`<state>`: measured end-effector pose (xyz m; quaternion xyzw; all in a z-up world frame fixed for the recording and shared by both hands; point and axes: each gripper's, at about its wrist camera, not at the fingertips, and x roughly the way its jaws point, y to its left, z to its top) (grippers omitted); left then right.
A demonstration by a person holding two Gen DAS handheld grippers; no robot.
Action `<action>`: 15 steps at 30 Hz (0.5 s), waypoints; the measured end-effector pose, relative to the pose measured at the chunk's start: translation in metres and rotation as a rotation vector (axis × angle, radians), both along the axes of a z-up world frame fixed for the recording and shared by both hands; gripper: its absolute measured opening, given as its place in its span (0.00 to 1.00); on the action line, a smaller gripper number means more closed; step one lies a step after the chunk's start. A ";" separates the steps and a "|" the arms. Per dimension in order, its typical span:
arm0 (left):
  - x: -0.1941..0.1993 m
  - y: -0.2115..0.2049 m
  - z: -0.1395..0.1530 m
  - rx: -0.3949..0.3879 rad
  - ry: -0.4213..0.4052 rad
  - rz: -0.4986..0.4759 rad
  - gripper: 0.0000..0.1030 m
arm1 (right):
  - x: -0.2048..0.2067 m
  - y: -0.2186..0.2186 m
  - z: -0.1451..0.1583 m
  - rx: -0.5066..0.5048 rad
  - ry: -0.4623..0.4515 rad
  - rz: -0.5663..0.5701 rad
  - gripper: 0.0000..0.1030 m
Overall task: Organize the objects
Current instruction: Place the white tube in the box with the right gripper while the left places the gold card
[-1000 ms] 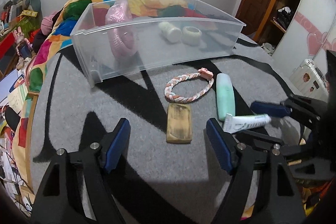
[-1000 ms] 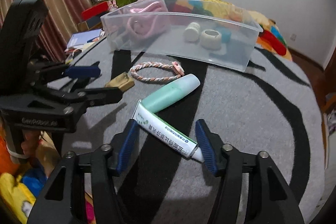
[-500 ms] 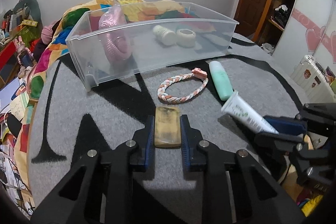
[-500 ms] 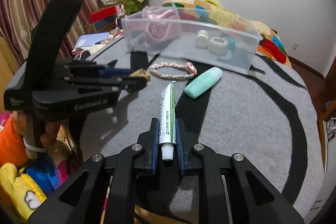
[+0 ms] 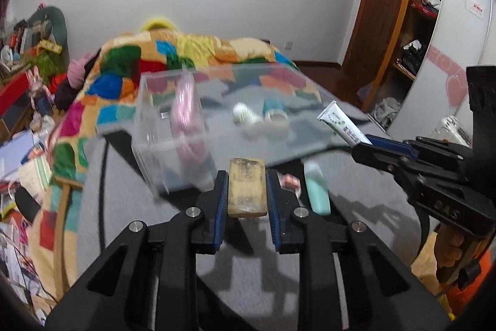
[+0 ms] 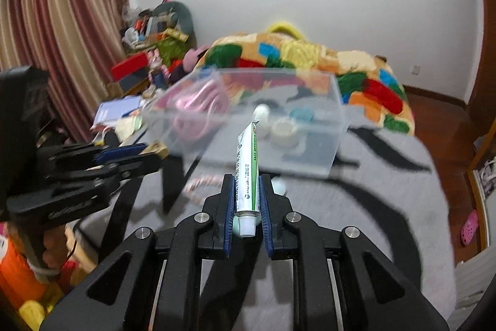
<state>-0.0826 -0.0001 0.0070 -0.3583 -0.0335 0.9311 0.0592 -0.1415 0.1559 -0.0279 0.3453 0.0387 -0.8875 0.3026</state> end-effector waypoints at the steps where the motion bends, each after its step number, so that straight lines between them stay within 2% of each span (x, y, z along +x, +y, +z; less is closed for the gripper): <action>1: -0.005 0.000 0.004 -0.010 0.011 0.005 0.22 | -0.006 -0.002 0.004 0.002 0.011 -0.010 0.14; 7: -0.039 -0.005 0.020 0.016 0.014 0.003 0.22 | -0.043 -0.021 0.017 0.047 0.073 -0.065 0.14; 11: -0.058 -0.009 0.026 0.008 0.027 0.024 0.22 | -0.067 -0.033 0.018 0.061 0.069 -0.087 0.14; 15: -0.076 -0.010 0.019 -0.002 0.005 0.041 0.22 | -0.085 -0.037 0.012 0.052 0.035 -0.098 0.14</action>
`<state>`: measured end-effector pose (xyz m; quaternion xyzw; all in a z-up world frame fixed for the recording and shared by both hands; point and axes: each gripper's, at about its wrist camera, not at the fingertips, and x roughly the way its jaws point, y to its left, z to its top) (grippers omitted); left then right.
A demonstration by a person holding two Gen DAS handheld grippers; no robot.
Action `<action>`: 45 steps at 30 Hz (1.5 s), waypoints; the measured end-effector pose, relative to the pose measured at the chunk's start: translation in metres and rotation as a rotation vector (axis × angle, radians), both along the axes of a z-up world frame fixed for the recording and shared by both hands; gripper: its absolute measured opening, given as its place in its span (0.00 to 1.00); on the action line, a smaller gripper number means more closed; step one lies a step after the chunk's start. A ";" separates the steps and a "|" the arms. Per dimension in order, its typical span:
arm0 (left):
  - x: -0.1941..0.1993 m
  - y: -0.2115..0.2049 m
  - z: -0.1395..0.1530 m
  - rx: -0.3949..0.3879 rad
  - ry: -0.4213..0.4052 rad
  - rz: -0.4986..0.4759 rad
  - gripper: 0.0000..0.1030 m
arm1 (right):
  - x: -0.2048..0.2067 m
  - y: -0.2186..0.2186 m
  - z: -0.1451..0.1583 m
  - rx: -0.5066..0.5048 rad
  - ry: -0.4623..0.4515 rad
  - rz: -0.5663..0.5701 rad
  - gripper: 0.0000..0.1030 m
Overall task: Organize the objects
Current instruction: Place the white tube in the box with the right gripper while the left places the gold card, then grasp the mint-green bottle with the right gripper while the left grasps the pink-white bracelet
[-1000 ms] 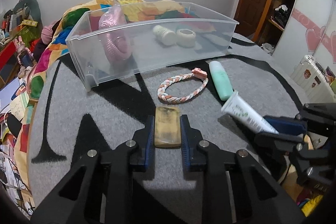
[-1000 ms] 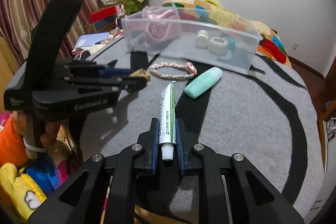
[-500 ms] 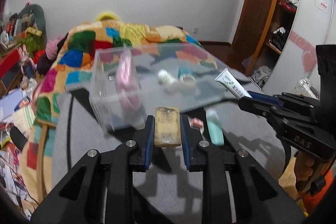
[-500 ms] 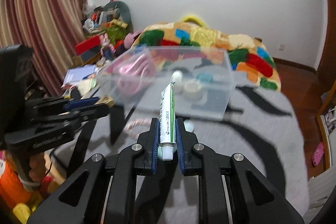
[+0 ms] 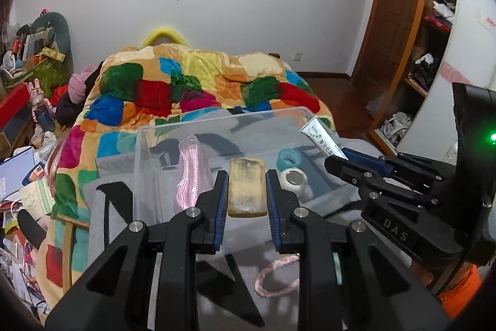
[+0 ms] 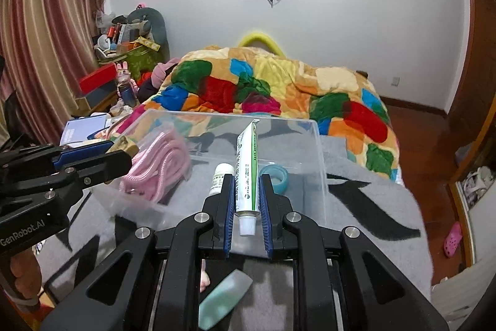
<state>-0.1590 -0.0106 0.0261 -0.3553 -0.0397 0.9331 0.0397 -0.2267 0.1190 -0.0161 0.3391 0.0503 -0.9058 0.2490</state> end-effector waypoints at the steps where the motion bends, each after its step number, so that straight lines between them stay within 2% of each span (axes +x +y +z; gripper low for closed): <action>1: -0.003 0.001 -0.003 -0.004 -0.009 0.001 0.22 | -0.005 -0.001 -0.003 -0.002 -0.013 -0.002 0.14; 9: -0.020 0.004 -0.029 0.004 -0.099 -0.016 0.22 | -0.017 -0.011 -0.022 0.008 -0.079 0.023 0.14; 19: 0.006 0.010 -0.006 -0.021 -0.029 -0.039 0.23 | 0.007 -0.002 -0.007 0.007 -0.039 0.051 0.15; 21: 0.014 0.010 -0.003 -0.025 -0.015 -0.044 0.27 | 0.014 0.000 -0.003 0.006 -0.029 0.054 0.16; 23: 0.024 0.011 -0.001 -0.030 -0.002 -0.052 0.31 | 0.023 0.006 0.000 -0.001 -0.021 0.057 0.20; 26: 0.038 0.014 -0.007 -0.041 -0.012 -0.072 0.31 | 0.038 0.013 0.000 -0.006 -0.014 0.063 0.28; 30: 0.048 0.017 -0.027 -0.050 -0.061 -0.102 0.32 | 0.055 0.017 -0.011 0.021 -0.021 0.067 0.31; 36: 0.053 0.016 -0.063 -0.051 -0.163 -0.104 0.33 | 0.061 0.010 -0.047 0.083 -0.090 0.078 0.35; 39: 0.048 0.016 -0.070 -0.033 -0.193 -0.109 0.33 | 0.055 0.006 -0.070 0.136 -0.137 0.057 0.35; 42: 0.038 0.025 -0.070 -0.044 -0.202 -0.126 0.33 | 0.051 0.010 -0.075 0.122 -0.174 0.067 0.35; 43: 0.035 0.027 -0.071 -0.039 -0.205 -0.135 0.33 | 0.051 0.010 -0.075 0.128 -0.174 0.069 0.34; 45: 0.029 0.032 -0.071 -0.018 -0.218 -0.160 0.33 | 0.050 0.011 -0.078 0.137 -0.186 0.080 0.26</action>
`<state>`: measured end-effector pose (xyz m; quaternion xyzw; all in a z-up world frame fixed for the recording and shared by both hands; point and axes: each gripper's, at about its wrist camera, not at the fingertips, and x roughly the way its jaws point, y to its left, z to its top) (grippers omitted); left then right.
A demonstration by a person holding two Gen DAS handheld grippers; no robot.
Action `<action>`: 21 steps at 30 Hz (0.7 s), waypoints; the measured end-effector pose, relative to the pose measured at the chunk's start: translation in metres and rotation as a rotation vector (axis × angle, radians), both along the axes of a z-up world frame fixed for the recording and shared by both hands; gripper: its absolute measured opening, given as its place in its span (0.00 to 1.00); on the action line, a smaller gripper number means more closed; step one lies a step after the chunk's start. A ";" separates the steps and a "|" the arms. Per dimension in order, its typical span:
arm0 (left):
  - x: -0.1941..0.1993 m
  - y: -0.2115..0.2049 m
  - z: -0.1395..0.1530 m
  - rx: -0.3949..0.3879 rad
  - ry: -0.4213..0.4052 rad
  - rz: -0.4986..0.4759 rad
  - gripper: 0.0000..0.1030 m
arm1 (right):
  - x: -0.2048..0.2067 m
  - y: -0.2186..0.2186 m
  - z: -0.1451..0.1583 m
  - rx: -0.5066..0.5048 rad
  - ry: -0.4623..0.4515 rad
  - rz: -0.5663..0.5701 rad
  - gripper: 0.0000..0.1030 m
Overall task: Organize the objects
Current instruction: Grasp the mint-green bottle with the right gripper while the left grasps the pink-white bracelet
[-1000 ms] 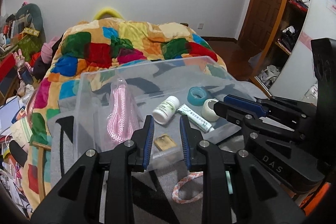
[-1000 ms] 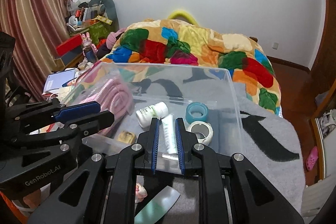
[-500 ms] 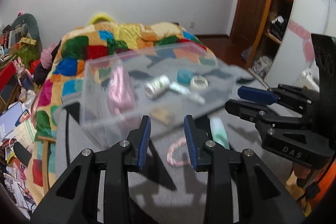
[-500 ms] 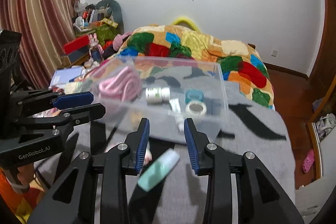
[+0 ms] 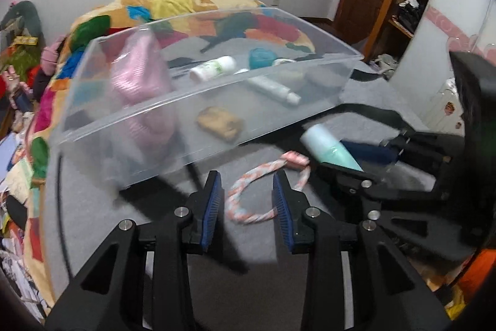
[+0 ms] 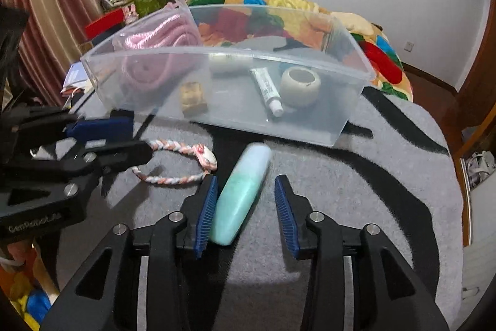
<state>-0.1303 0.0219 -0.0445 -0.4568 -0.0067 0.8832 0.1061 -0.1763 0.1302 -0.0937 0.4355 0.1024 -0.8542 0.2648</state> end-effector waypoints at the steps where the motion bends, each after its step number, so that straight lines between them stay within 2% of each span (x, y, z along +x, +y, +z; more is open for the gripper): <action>1: -0.005 0.004 -0.001 0.010 -0.010 -0.014 0.33 | 0.000 0.001 -0.001 0.007 0.000 -0.001 0.21; 3: -0.012 0.010 -0.003 0.013 -0.031 -0.028 0.36 | 0.002 0.007 0.000 -0.003 0.004 -0.002 0.21; 5: -0.019 0.020 -0.008 0.018 -0.065 -0.058 0.48 | 0.004 0.015 0.000 -0.025 0.000 -0.006 0.21; 7: -0.021 0.029 -0.010 -0.007 -0.057 -0.065 0.55 | 0.008 0.024 -0.001 -0.039 0.001 -0.013 0.21; 9: -0.022 0.037 -0.014 -0.049 -0.049 -0.073 0.55 | 0.012 0.029 -0.001 -0.052 -0.001 -0.014 0.21; 10: -0.022 0.041 -0.017 -0.076 -0.040 -0.071 0.53 | 0.014 0.032 0.000 -0.057 -0.002 -0.014 0.21; 11: -0.021 0.043 -0.018 -0.101 -0.022 -0.071 0.41 | 0.016 0.035 0.000 -0.062 0.000 -0.016 0.21; 12: -0.018 0.045 -0.016 -0.107 -0.010 -0.080 0.33 | 0.018 0.038 0.001 -0.068 0.003 -0.017 0.21; 13: -0.016 0.045 -0.015 -0.101 -0.007 -0.087 0.20 | 0.019 0.039 0.002 -0.074 0.004 -0.018 0.21; 17: -0.008 0.041 -0.014 -0.115 0.013 -0.073 0.20 | 0.022 0.046 0.008 -0.111 0.008 -0.031 0.21; 21: 0.004 0.034 -0.004 -0.087 0.050 -0.052 0.20 | 0.022 0.049 0.018 -0.149 0.025 -0.038 0.21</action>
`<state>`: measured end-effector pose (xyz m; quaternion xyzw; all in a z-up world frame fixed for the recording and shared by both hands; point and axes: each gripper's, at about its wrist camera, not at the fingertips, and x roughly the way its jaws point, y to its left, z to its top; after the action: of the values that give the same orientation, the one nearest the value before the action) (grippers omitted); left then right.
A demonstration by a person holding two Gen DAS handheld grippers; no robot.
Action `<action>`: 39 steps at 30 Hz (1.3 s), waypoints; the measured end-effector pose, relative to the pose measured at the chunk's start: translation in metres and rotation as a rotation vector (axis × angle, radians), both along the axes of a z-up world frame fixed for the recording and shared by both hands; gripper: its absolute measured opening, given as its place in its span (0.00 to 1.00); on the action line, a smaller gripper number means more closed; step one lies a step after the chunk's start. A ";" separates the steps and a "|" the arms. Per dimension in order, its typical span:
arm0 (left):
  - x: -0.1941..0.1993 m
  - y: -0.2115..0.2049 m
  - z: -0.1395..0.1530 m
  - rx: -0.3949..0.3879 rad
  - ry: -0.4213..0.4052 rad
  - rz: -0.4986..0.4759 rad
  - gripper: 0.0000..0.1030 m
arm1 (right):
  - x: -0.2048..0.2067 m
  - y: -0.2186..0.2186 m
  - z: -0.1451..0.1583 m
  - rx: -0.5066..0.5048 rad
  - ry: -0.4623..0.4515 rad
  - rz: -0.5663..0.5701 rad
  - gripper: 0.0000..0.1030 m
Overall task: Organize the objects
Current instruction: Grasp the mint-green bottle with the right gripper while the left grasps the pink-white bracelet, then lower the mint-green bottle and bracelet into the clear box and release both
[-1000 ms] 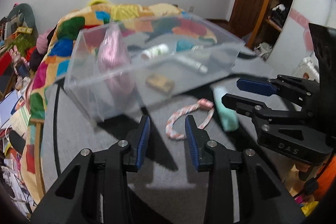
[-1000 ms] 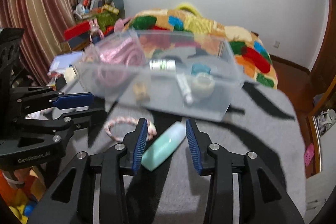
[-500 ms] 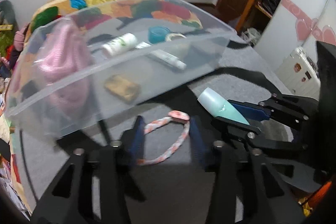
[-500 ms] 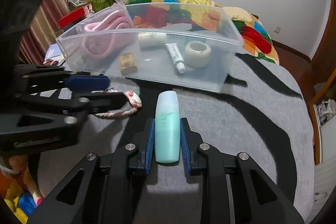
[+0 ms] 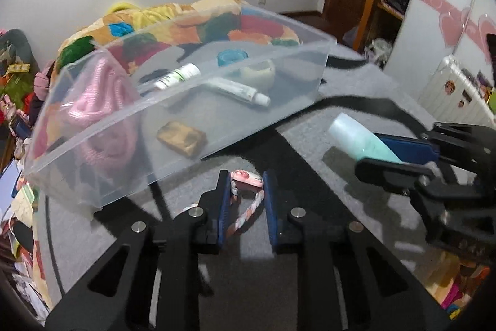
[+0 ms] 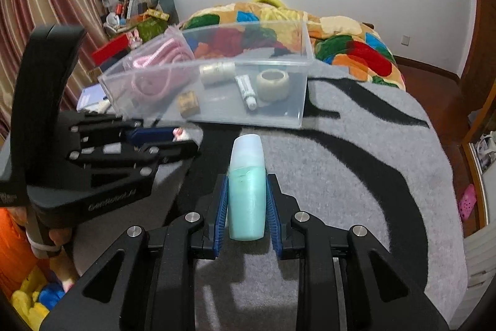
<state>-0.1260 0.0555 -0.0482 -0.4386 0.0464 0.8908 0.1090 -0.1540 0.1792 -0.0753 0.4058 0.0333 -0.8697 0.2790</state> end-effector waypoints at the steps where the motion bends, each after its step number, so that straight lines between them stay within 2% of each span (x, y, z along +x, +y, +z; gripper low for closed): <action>1: 0.005 -0.002 0.005 0.007 0.017 0.004 0.20 | 0.000 0.000 0.003 -0.008 0.004 0.000 0.21; 11: 0.026 -0.031 0.059 0.084 0.167 0.080 0.20 | -0.008 -0.017 0.042 -0.061 0.093 0.009 0.21; 20: 0.006 -0.046 0.095 0.090 0.249 0.128 0.20 | -0.041 -0.038 0.065 -0.083 0.137 -0.005 0.21; 26: -0.025 -0.040 0.097 0.045 0.253 0.146 0.20 | -0.072 -0.053 0.065 -0.046 0.133 -0.036 0.21; 33: -0.071 -0.045 0.062 0.054 0.124 0.160 0.20 | -0.099 -0.067 0.045 0.010 0.103 -0.034 0.21; 37: -0.065 -0.046 0.057 0.092 0.114 0.148 0.20 | -0.095 -0.070 0.039 0.041 0.114 -0.014 0.22; 39: -0.059 -0.046 0.061 0.099 0.121 0.139 0.20 | -0.091 -0.068 0.040 0.043 0.116 -0.003 0.26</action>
<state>-0.1848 0.0092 0.0125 -0.3802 -0.0217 0.9223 0.0657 -0.2447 0.1112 -0.0353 0.3607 0.0674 -0.8912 0.2667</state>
